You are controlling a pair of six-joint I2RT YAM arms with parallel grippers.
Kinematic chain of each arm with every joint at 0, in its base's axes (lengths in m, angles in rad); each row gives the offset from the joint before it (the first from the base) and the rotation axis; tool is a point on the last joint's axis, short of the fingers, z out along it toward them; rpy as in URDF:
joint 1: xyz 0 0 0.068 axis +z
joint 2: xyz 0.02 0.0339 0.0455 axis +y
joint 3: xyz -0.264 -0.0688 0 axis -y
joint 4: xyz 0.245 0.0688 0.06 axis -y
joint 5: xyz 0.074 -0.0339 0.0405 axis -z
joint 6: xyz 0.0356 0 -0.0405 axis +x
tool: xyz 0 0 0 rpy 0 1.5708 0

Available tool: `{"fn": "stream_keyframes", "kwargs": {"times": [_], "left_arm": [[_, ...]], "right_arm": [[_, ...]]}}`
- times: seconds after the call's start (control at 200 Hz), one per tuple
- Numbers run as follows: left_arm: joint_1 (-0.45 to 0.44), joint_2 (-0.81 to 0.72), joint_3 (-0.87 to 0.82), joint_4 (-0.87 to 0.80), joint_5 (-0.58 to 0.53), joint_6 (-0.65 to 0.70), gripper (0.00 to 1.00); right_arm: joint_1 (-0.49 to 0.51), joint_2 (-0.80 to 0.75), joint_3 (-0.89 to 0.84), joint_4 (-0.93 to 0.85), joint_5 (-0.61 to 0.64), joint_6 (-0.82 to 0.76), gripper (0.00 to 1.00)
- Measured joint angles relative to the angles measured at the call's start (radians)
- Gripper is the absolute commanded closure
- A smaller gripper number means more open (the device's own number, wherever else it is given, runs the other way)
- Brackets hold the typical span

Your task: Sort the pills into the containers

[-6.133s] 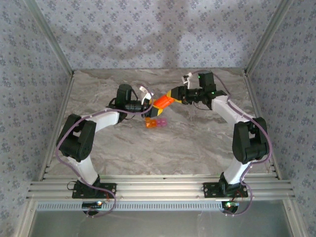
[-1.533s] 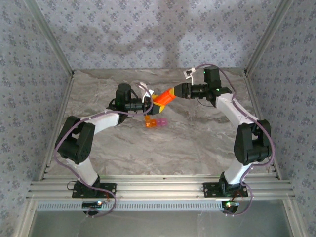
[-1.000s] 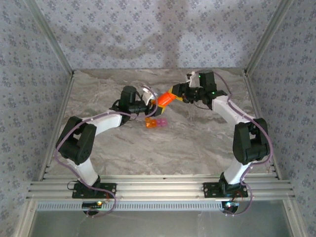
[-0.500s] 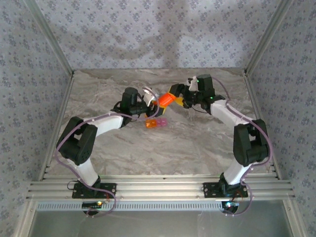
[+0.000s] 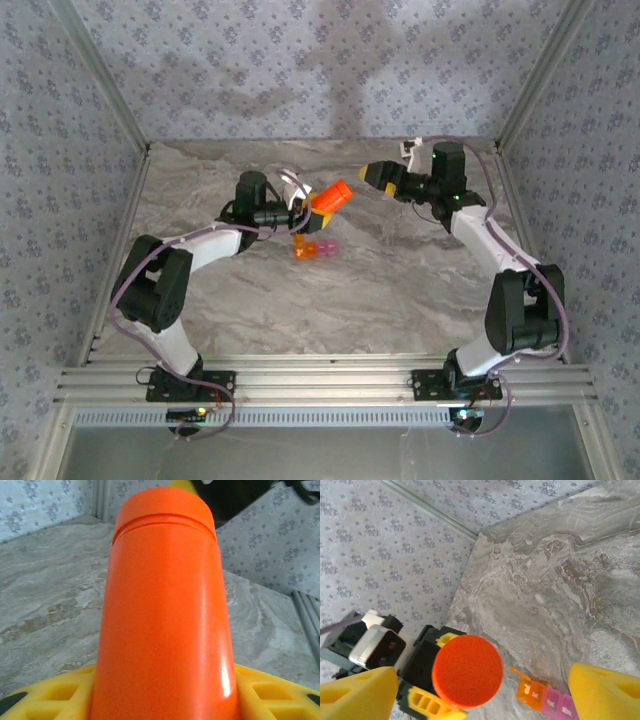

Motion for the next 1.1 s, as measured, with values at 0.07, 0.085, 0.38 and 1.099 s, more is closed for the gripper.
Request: {"fn": "stream_keyframes", "kwargs": {"times": [0.07,0.085,0.38,1.099], "left_arm": [[0.0,0.0,0.007,-0.008,0.021,0.0,1.0],[0.0,0.0,0.008,-0.009,0.024,0.0,1.0],[0.0,0.0,0.014,-0.03,0.053,0.0,1.0],[0.002,0.0,0.014,-0.046,0.052,-0.018,1.0]], "right_arm": [[-0.008,0.047,0.03,0.0,-0.045,-0.034,0.11],[-0.008,0.054,0.035,-0.002,-0.053,-0.04,0.11],[0.072,0.099,0.106,-0.04,-0.137,-0.131,0.21],[0.09,0.157,0.116,-0.06,-0.17,-0.113,0.65]]}}
